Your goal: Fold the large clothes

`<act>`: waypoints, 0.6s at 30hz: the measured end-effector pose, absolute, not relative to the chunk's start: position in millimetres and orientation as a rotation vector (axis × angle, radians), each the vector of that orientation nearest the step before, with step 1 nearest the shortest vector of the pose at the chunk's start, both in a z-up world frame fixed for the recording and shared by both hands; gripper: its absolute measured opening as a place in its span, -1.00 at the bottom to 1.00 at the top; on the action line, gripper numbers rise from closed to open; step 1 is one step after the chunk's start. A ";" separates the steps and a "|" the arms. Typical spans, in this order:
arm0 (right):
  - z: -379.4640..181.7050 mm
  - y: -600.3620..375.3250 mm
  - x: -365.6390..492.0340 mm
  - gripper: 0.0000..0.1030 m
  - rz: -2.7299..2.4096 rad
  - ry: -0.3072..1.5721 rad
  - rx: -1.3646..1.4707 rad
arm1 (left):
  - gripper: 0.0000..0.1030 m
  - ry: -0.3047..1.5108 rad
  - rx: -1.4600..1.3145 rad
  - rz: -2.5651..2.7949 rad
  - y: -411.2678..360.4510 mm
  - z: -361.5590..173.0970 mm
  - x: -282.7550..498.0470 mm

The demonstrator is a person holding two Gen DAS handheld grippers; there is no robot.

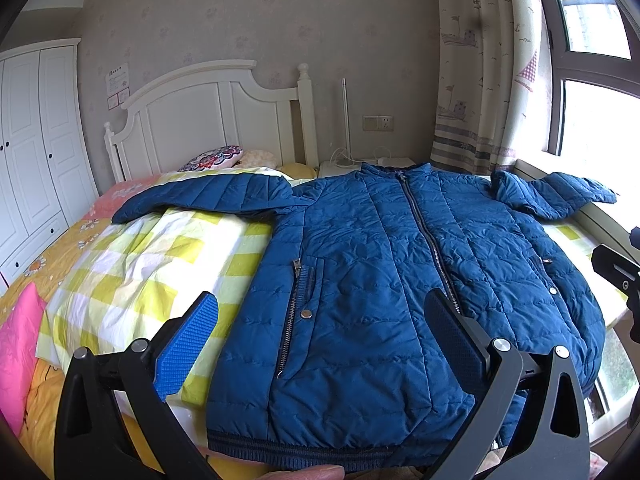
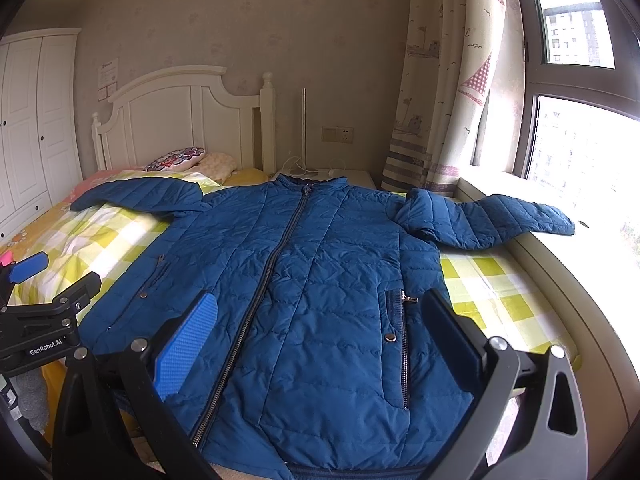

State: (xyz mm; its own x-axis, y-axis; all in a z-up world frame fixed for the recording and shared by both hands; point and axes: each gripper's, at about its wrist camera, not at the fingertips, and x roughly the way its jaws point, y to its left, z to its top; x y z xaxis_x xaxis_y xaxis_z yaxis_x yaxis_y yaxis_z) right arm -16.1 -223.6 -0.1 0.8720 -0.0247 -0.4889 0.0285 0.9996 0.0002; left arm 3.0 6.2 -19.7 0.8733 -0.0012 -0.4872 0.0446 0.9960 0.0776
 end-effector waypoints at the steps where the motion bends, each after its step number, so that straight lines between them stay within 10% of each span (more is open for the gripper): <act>1: -0.2 -223.0 -16.3 0.96 -0.028 0.511 0.007 | 0.91 0.509 0.088 -0.024 6.3 -19.8 2.9; 18: -1.6 -224.7 -15.2 0.96 -0.024 0.516 0.010 | 0.91 0.514 0.085 -0.024 8.2 -21.6 3.5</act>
State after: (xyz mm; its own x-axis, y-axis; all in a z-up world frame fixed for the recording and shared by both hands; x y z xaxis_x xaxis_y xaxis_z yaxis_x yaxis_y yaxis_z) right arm -15.2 -224.7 -1.6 0.8694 -0.0200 -0.4937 0.0253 0.9997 0.0040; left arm 3.5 8.2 -21.6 0.8705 -0.0012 -0.4922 0.0440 0.9962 0.0754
